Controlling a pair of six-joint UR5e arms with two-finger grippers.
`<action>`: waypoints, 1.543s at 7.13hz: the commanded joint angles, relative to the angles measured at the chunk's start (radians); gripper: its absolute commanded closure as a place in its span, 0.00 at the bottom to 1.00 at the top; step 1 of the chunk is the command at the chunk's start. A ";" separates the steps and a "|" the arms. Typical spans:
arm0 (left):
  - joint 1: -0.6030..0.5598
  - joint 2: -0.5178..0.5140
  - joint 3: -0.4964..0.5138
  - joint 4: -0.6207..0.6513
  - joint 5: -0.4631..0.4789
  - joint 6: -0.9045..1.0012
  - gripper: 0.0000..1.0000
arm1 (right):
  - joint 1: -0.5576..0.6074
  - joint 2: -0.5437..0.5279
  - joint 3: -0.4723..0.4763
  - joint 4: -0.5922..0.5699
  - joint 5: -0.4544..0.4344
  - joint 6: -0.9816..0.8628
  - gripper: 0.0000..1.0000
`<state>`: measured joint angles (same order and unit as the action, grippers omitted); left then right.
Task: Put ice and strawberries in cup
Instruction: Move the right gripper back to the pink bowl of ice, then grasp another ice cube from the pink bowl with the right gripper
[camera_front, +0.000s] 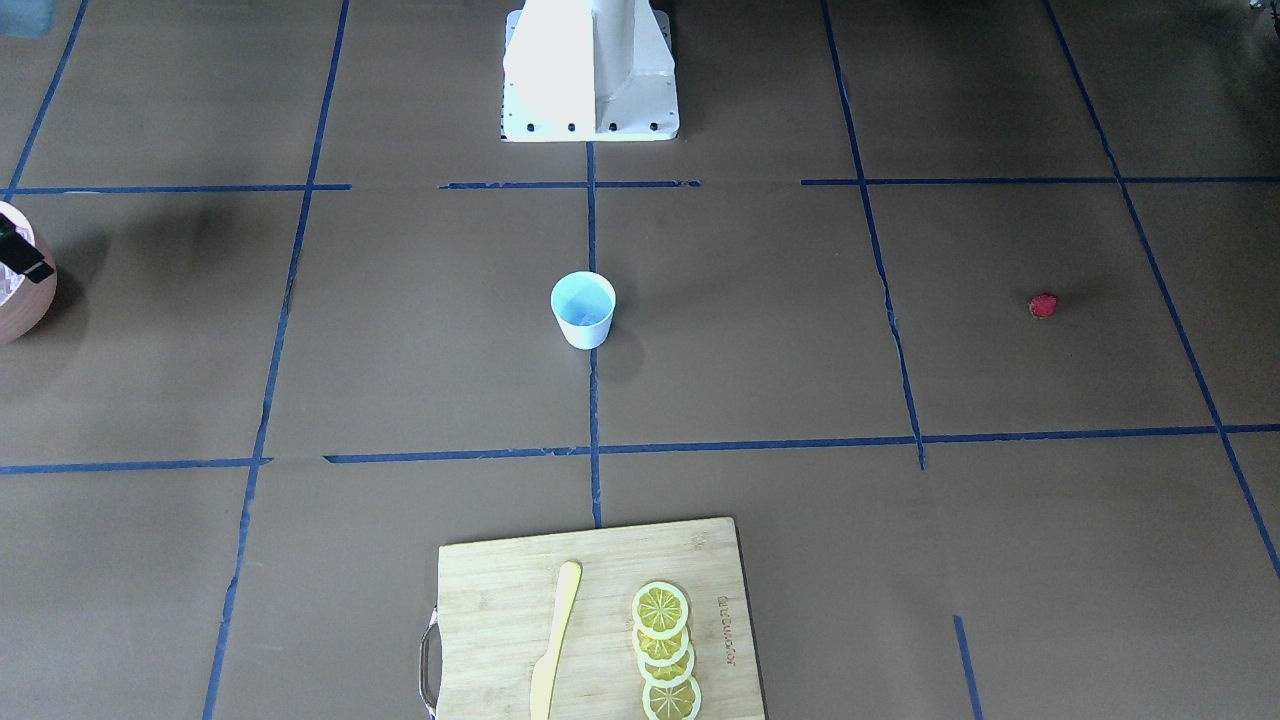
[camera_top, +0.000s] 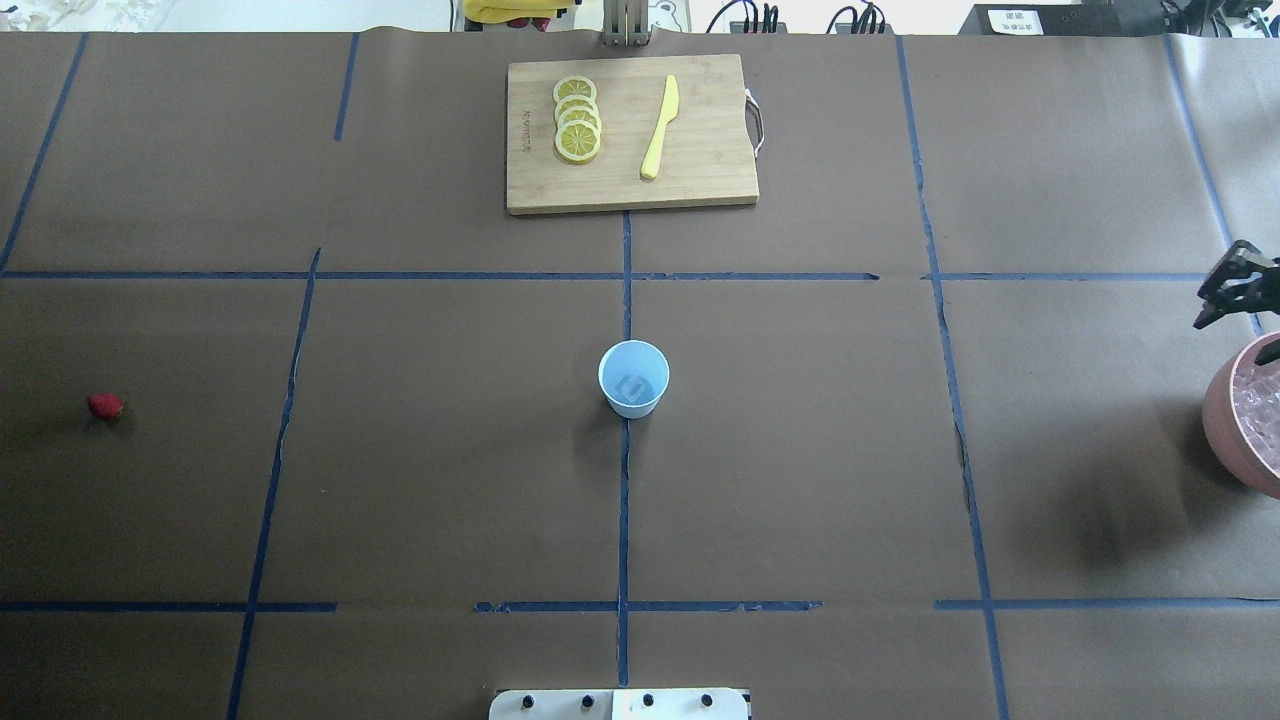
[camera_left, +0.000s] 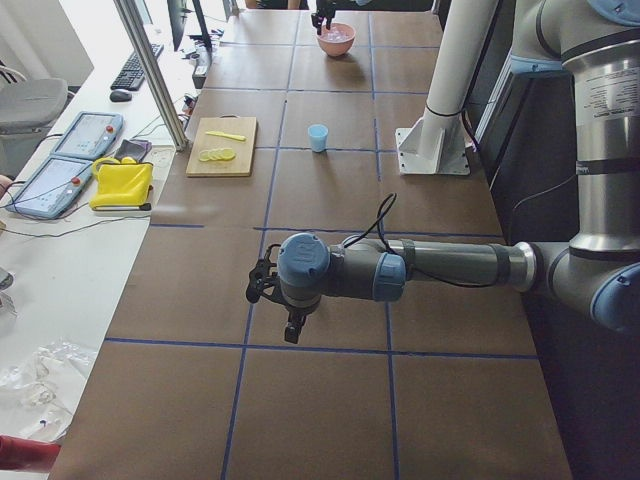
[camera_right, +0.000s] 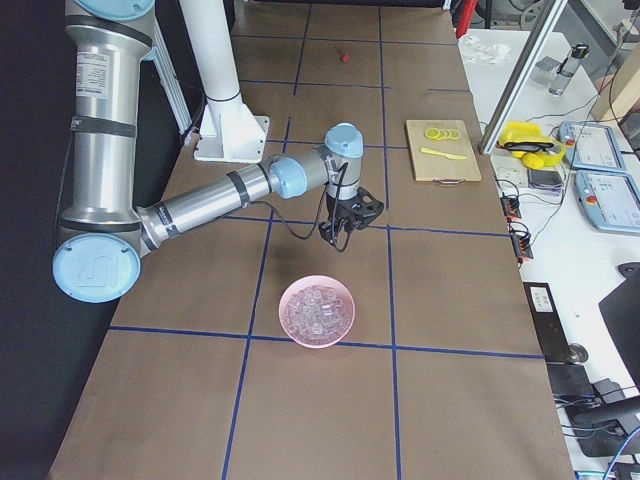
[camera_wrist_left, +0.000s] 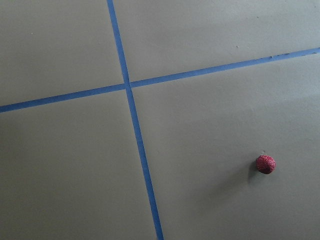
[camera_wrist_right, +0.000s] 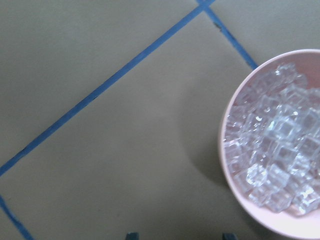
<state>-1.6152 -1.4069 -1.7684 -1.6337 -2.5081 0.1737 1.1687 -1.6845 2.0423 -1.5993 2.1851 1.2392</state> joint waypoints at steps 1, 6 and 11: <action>0.000 0.009 -0.019 0.000 0.000 0.000 0.00 | 0.183 -0.021 -0.147 0.005 0.039 -0.096 0.34; -0.002 0.042 -0.126 0.000 0.000 -0.082 0.00 | 0.270 -0.055 -0.317 0.142 0.096 -0.020 0.05; -0.003 0.042 -0.126 0.000 0.002 -0.077 0.00 | 0.270 -0.061 -0.341 0.179 0.139 0.160 0.03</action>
<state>-1.6174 -1.3653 -1.8934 -1.6337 -2.5065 0.0959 1.4388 -1.7461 1.7127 -1.4249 2.3225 1.3838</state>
